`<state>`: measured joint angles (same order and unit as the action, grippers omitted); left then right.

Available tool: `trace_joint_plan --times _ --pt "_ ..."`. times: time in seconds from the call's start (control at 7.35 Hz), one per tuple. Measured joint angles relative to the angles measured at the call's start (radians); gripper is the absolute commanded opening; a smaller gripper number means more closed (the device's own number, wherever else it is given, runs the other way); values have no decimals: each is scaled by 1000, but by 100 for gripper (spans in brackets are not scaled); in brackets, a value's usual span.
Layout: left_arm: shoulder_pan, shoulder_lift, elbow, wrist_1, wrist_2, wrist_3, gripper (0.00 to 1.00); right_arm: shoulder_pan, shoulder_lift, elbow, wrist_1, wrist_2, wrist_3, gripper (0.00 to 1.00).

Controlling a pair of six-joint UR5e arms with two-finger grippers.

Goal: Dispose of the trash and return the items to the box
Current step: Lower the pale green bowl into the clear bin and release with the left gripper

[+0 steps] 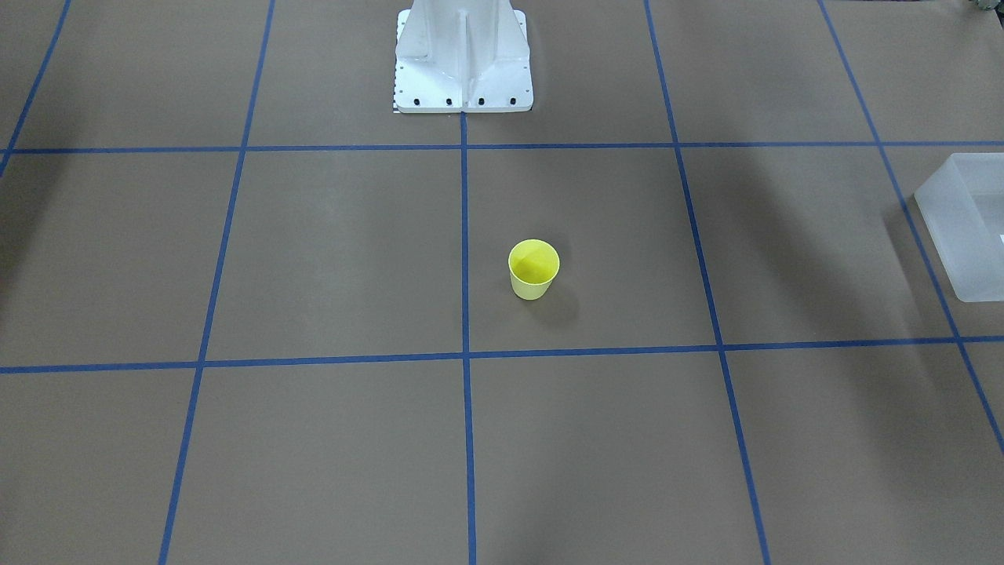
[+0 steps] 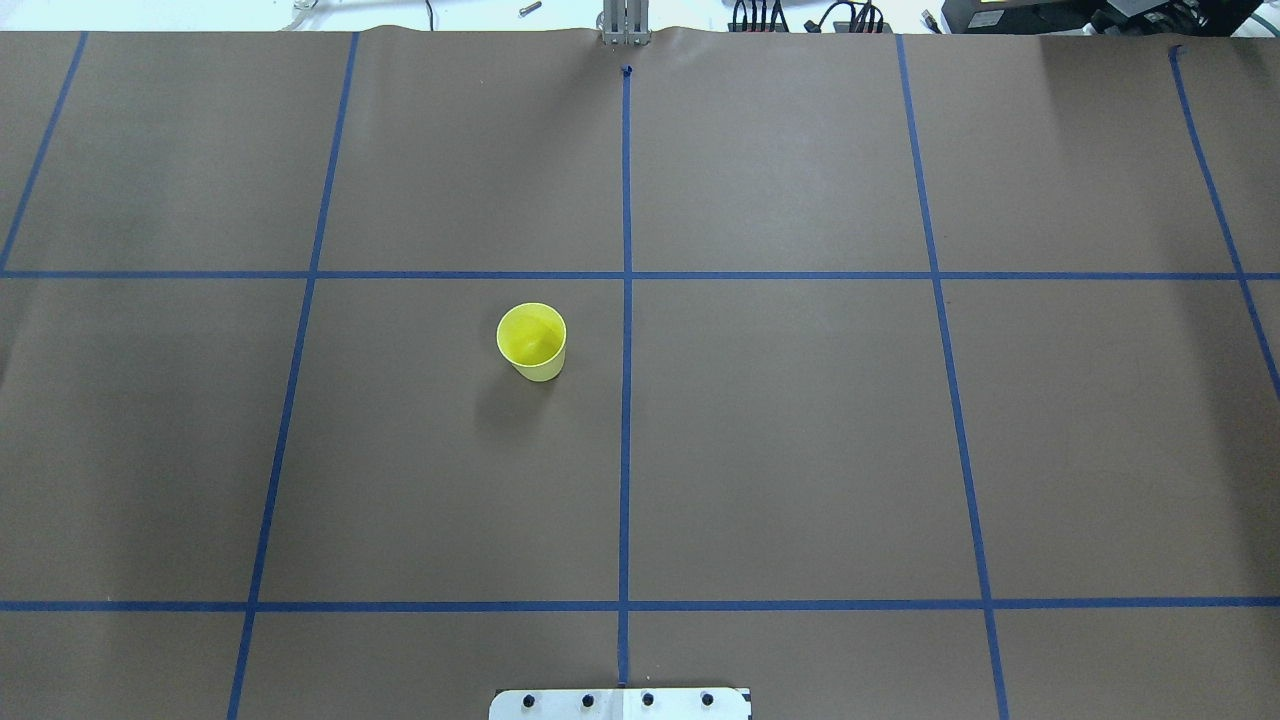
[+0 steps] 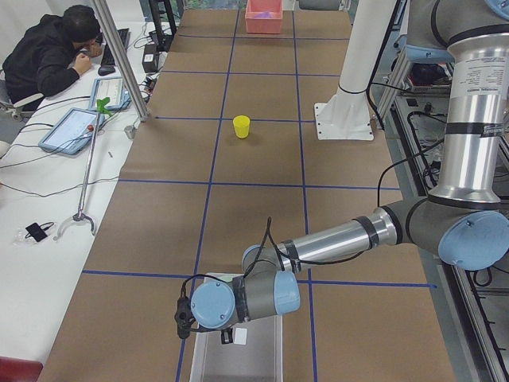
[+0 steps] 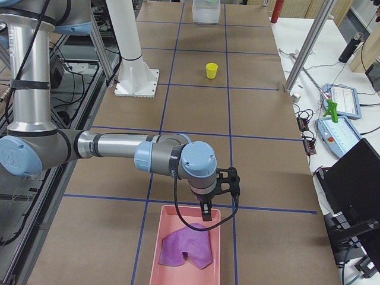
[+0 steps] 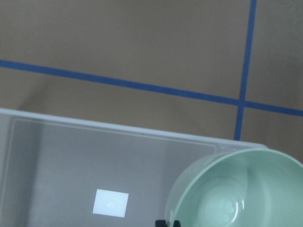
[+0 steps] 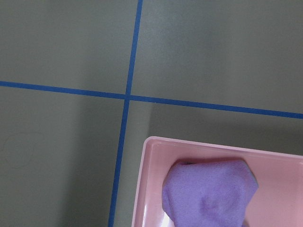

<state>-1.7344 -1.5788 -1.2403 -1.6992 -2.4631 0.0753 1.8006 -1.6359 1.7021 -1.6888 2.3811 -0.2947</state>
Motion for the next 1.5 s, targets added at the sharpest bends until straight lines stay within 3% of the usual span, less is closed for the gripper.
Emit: trace_joint_plan --times 0.41,0.82,0.95,1.09,1.5 --pt "1 31 33 -52 33 -6 0 -8 0 0 0 4 11 100" --pt "2 34 142 -184 121 -56 0 -21 1 0 4 5 30 100" --pt "1 34 153 -220 128 -108 72 -23 1 1 4 8 32 100" --pt "1 33 158 -249 132 -144 98 -24 1 1 4 12 32 100" --pt "-44 28 78 -262 104 -164 99 -24 1 3 3 16 36 100"
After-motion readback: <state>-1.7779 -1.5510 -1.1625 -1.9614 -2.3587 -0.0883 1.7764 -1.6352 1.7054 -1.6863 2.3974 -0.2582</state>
